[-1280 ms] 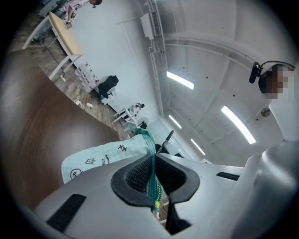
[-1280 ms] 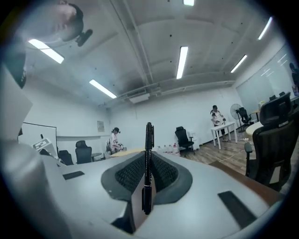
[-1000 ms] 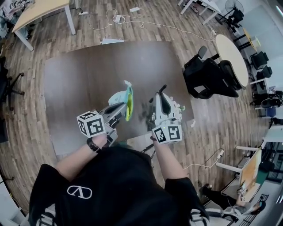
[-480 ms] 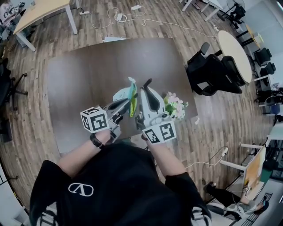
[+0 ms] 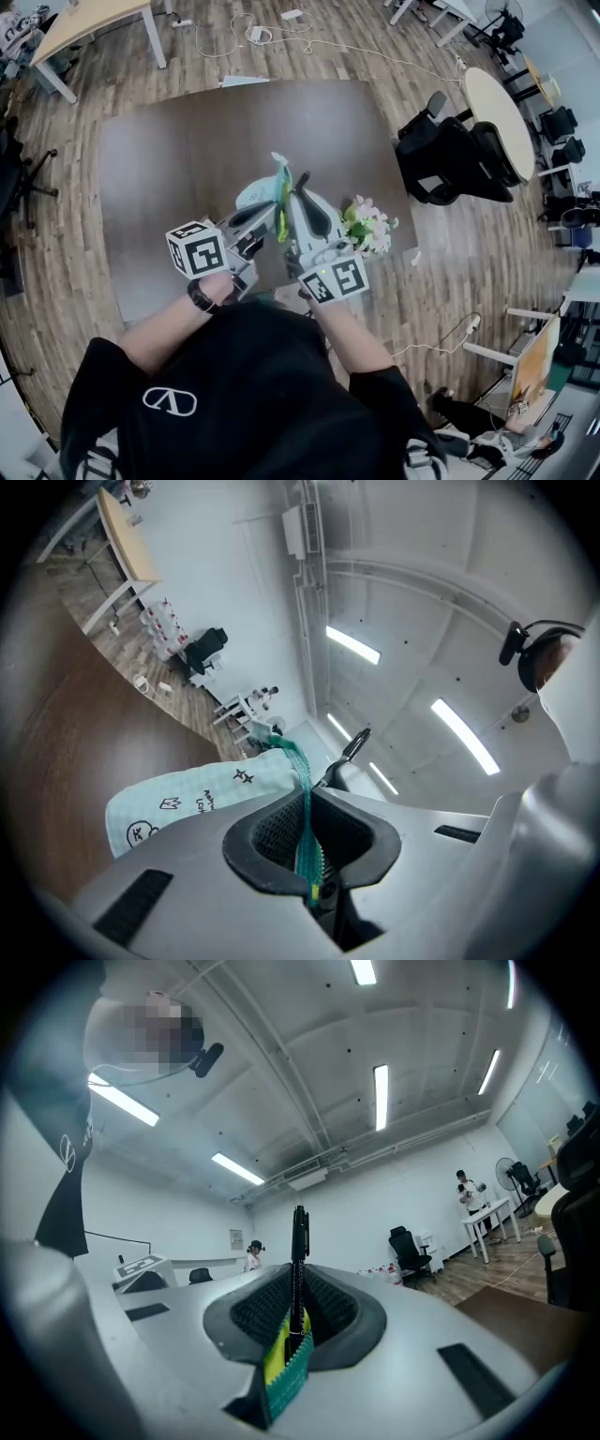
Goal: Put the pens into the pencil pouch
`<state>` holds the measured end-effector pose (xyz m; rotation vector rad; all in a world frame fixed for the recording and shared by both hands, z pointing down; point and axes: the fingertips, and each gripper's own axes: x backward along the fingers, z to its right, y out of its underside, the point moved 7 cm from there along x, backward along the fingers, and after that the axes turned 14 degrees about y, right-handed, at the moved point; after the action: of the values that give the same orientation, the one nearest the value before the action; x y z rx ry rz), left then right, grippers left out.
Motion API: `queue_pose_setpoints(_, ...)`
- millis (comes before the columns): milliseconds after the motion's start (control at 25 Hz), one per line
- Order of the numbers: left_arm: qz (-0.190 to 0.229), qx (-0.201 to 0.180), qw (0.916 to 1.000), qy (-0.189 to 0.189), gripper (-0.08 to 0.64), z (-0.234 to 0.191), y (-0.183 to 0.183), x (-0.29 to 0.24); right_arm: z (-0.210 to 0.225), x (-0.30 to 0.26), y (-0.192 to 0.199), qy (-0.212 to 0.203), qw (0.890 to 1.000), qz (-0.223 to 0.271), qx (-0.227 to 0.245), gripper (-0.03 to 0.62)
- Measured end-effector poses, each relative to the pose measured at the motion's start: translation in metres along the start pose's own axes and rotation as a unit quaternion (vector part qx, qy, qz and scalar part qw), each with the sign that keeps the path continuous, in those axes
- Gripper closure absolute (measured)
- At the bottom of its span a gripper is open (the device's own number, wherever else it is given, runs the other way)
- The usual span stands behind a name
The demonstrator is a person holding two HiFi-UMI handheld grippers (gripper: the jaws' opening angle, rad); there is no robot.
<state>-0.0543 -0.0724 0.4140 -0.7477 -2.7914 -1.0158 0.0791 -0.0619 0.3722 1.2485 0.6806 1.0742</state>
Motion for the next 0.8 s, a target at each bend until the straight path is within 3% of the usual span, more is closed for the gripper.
queue_pose_setpoints(200,0.003,-0.007,1.0,0.006,0.537,0.003,-0.004,-0.004,0.0,-0.001,0.006,-0.017,1.0,-0.024,0.008,0.549)
queue_pose_setpoints(400,0.009,-0.007,0.9999,0.007,0.537,0.0,-0.007,-0.004,-0.004,-0.001,0.008,-0.036,0.999,-0.032,0.017,0.463)
queue_pose_setpoints(800,0.011,-0.016,0.9997,-0.018,0.537,-0.01,-0.009,0.01,0.0,0.007,0.0,-0.008,1.0,-0.016,0.022,0.459)
